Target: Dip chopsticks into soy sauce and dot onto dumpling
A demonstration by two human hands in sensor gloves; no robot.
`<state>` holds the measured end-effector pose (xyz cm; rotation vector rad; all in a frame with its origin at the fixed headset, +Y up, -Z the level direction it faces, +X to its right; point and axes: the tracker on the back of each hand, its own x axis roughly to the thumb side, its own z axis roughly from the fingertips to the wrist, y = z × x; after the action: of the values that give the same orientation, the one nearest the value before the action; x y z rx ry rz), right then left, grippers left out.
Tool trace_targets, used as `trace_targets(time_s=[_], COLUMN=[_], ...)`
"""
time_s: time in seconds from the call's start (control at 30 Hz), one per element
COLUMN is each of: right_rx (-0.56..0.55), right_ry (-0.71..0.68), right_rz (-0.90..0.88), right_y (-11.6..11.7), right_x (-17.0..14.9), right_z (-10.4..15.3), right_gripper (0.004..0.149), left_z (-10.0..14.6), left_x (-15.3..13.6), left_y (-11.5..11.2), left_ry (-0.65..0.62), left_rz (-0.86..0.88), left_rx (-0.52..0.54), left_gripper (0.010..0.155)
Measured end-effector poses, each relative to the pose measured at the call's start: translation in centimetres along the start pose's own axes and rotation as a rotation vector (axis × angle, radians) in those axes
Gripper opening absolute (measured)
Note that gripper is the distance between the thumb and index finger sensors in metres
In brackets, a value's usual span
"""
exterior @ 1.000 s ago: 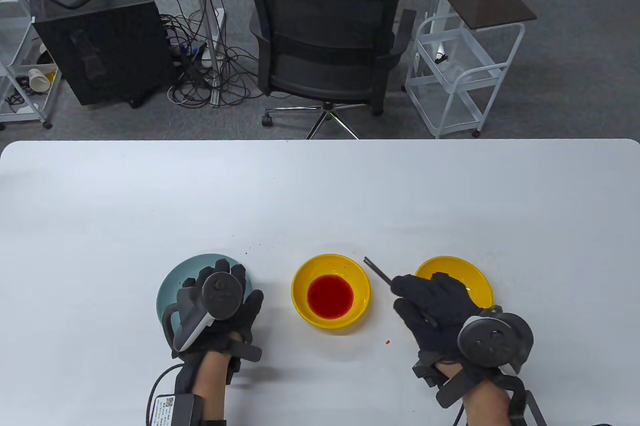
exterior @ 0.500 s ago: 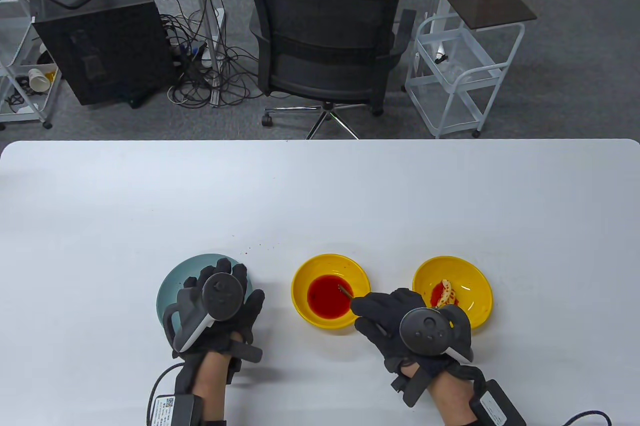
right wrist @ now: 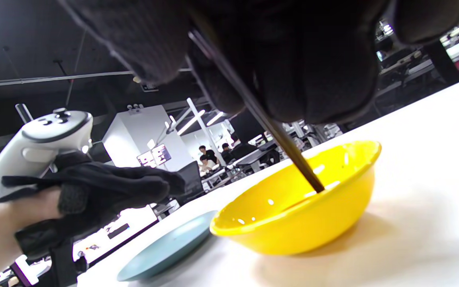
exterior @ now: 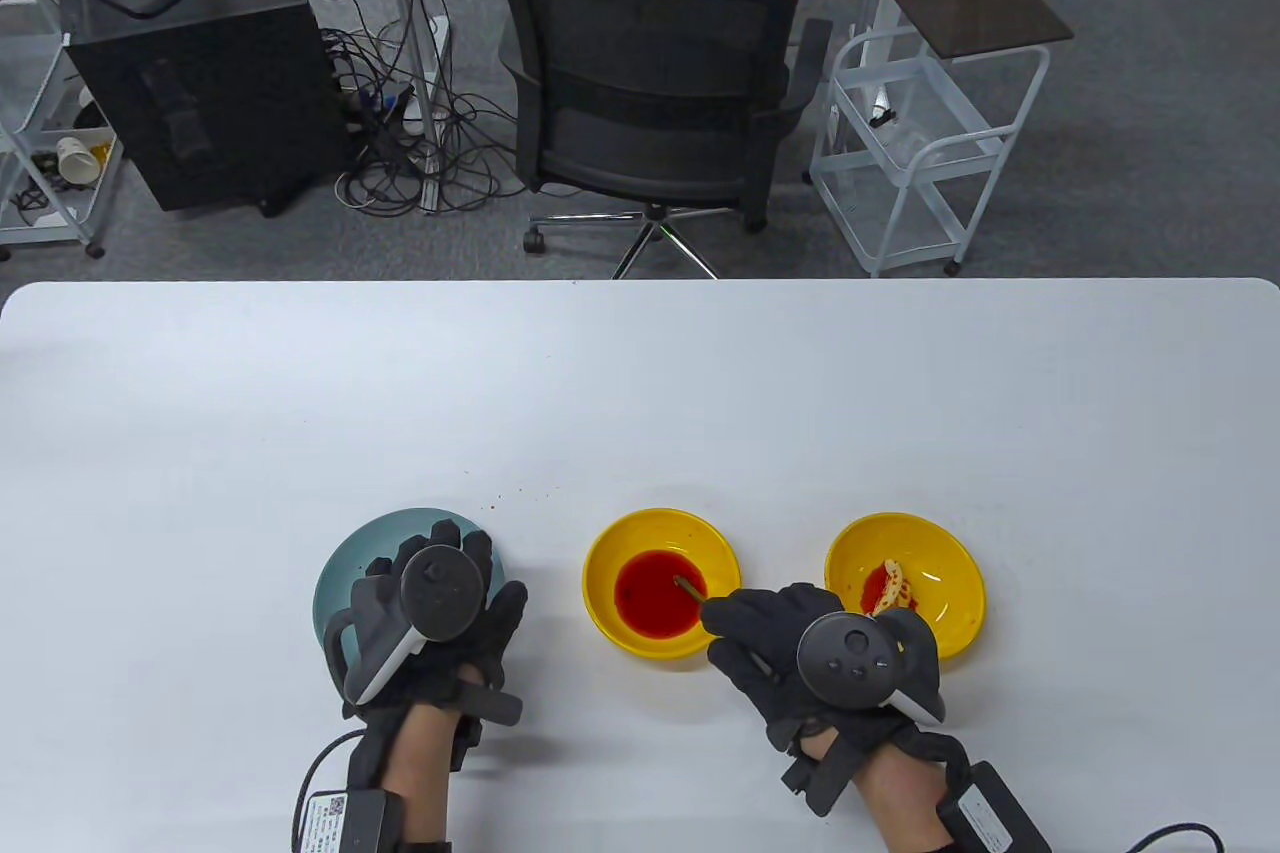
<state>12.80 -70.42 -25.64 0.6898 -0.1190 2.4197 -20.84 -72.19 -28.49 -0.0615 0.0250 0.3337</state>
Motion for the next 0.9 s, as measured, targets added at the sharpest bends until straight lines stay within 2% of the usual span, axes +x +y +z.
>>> trace_targets(time_s=[0.53,0.73,0.9], right_rx=[-0.006,-0.140,-0.310], right_ry=[-0.003,-0.019,0.003], right_rz=[-0.026,-0.138,-0.223], right_y=[-0.5,-3.8,-8.0], right_x=[0.0,-0.1,-1.2], right_z=[0.1,1.0,2.6], right_gripper=[0.053,0.051,0.049], left_z=[0.1,0.1,0.0], left_x=[-0.1,-0.3,-0.3], left_y=[0.1,0.2,0.2], left_ry=[0.011,0.018,0.019], left_rz=[0.005,0.009,0.014], left_rx=[-0.013,-0.016,-0.015], left_gripper=[0.075,0.075,0.075])
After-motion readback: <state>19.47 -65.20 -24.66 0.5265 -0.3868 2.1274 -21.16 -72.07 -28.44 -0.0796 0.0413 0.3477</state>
